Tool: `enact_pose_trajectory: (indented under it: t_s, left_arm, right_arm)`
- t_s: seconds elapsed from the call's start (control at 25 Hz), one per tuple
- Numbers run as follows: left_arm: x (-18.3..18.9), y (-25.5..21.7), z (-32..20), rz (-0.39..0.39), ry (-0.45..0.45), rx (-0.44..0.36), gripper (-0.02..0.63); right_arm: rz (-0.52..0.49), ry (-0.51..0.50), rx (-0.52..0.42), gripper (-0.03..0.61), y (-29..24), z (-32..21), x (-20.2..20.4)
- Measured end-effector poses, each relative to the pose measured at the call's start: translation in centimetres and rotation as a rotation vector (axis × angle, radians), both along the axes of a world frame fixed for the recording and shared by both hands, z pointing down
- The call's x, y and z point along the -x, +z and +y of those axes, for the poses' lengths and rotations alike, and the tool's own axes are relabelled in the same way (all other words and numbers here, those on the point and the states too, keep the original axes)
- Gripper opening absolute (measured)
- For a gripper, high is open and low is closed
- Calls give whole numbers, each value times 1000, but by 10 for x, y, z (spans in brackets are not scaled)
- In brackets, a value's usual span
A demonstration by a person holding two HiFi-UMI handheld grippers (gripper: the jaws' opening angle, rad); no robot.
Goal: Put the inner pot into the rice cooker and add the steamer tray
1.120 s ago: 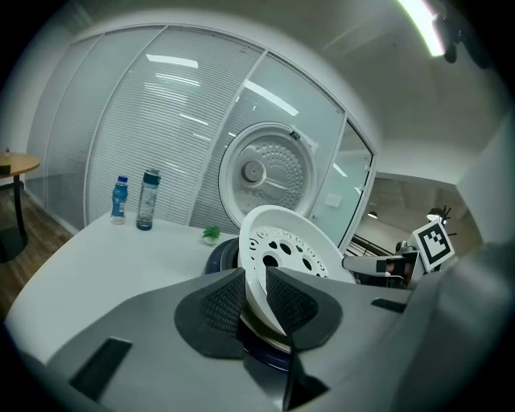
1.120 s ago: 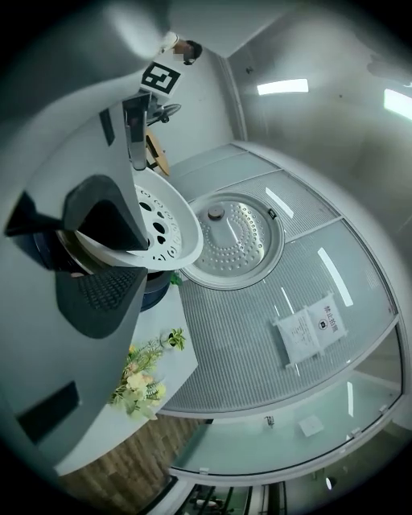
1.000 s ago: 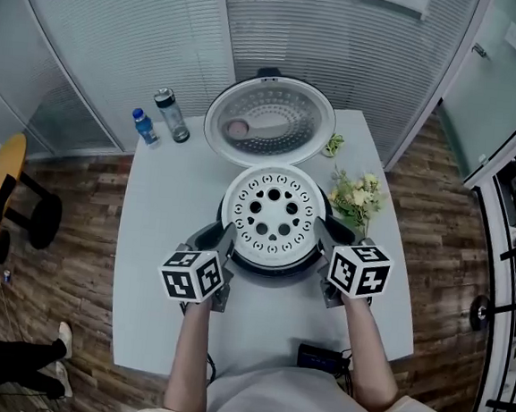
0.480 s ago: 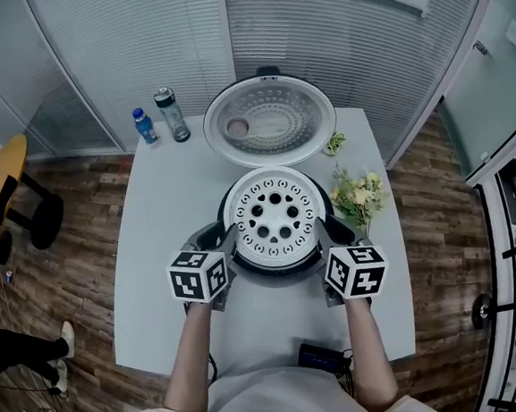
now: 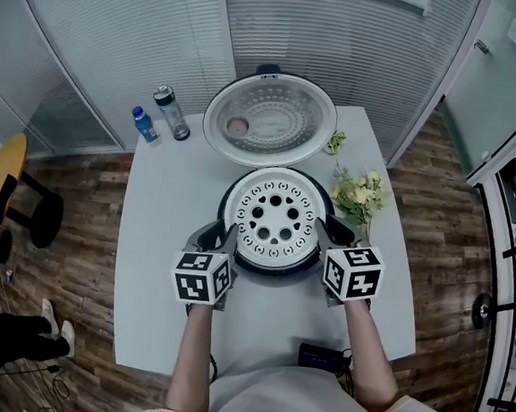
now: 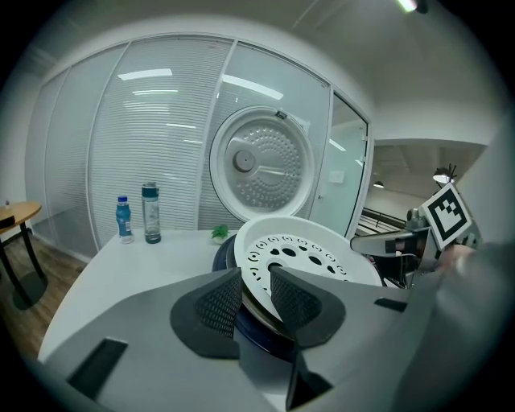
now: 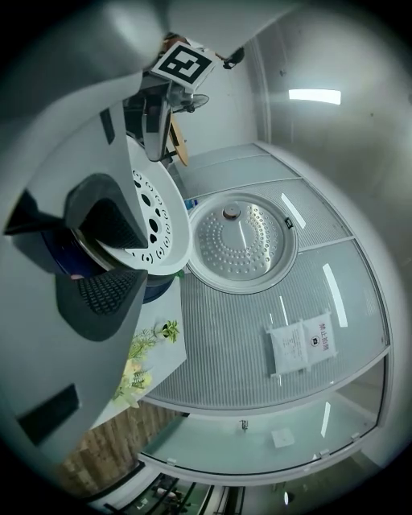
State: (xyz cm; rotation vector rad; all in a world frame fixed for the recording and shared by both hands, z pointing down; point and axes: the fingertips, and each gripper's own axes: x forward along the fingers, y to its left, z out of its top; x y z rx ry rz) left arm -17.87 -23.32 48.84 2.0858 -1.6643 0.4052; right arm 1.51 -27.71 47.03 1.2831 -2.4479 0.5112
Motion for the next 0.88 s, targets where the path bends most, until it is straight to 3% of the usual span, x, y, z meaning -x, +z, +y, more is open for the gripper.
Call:
enact_pose_trajectory:
  t_s: [0.44,0.88]
  left_arm:
    - [3,1,-5,-90,2,0,107]
    - [4,-2,-3,-50,-3,-2,104]
  right_arm:
    - [81,11,-42,75,0,-2,3]
    - [16,50,-60,75,-14,-3,-4]
